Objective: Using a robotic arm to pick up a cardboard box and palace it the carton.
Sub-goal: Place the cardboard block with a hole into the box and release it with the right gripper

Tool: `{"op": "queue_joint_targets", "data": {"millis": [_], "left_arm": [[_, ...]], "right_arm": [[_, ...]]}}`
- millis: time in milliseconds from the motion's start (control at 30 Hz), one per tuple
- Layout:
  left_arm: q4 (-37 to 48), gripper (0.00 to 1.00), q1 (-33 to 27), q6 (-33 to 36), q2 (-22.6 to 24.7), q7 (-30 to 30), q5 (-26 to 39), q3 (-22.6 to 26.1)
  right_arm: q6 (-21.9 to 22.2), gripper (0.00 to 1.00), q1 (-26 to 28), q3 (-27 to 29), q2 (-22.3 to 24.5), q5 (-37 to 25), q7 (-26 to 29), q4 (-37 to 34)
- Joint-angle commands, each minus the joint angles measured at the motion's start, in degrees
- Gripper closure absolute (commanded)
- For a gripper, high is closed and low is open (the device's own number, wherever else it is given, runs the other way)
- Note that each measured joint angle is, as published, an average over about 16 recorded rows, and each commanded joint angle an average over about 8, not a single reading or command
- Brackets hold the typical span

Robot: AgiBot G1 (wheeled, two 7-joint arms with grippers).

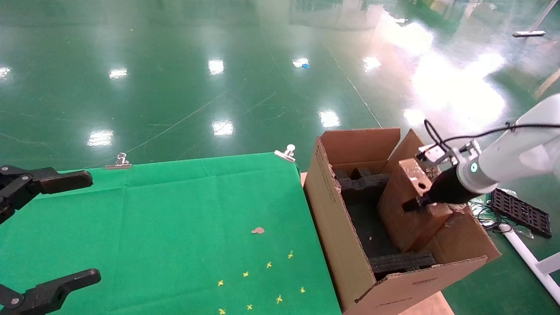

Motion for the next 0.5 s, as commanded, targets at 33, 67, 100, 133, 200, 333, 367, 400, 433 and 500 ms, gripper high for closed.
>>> {"op": "queue_joint_targets", "data": {"millis": [33, 67, 100, 133, 200, 333, 367, 400, 433, 500], "left_arm": [[0.0, 0.0, 0.0, 0.0, 0.0, 0.0, 0.0, 0.0], [0.0, 0.0, 0.0, 0.0, 0.0, 0.0, 0.0, 0.0], [0.0, 0.0, 0.0, 0.0, 0.0, 0.0, 0.0, 0.0], [0.0, 0.0, 0.0, 0.0, 0.0, 0.0, 0.0, 0.0], [0.0, 0.0, 0.0, 0.0, 0.0, 0.0, 0.0, 0.0], [0.0, 0.0, 0.0, 0.0, 0.0, 0.0, 0.0, 0.0], [0.0, 0.0, 0.0, 0.0, 0.0, 0.0, 0.0, 0.0], [0.0, 0.0, 0.0, 0.0, 0.0, 0.0, 0.0, 0.0], [0.0, 0.0, 0.0, 0.0, 0.0, 0.0, 0.0, 0.0], [0.0, 0.0, 0.0, 0.0, 0.0, 0.0, 0.0, 0.0]], "right_arm": [[0.6, 1.0, -1.2, 0.2, 0.1, 0.3, 0.0, 0.2], [0.8, 1.0, -1.7, 0.3, 0.1, 0.5, 0.0, 0.1], [1.0, 1.0, -2.3, 0.5, 0.2, 0.8, 0.0, 0.1], [1.2, 1.0, -2.8, 0.7, 0.2, 1.1, 0.0, 0.1], [1.5, 1.0, -3.7, 1.0, 0.3, 1.7, -0.1, 0.0], [1.0, 0.81, -4.9, 1.7, 0.4, 2.7, -0.3, -0.3], [0.8, 0.68, -5.0, 1.8, 0.4, 2.9, -0.5, -0.4], [0.6, 0.56, -5.1, 1.9, 0.4, 3.0, -0.6, -0.5], [0.3, 0.43, -5.1, 2.0, 0.4, 3.1, -0.7, -0.7], [-0.2, 0.18, -5.1, 2.0, 0.3, 3.2, -0.9, -1.0]]}}
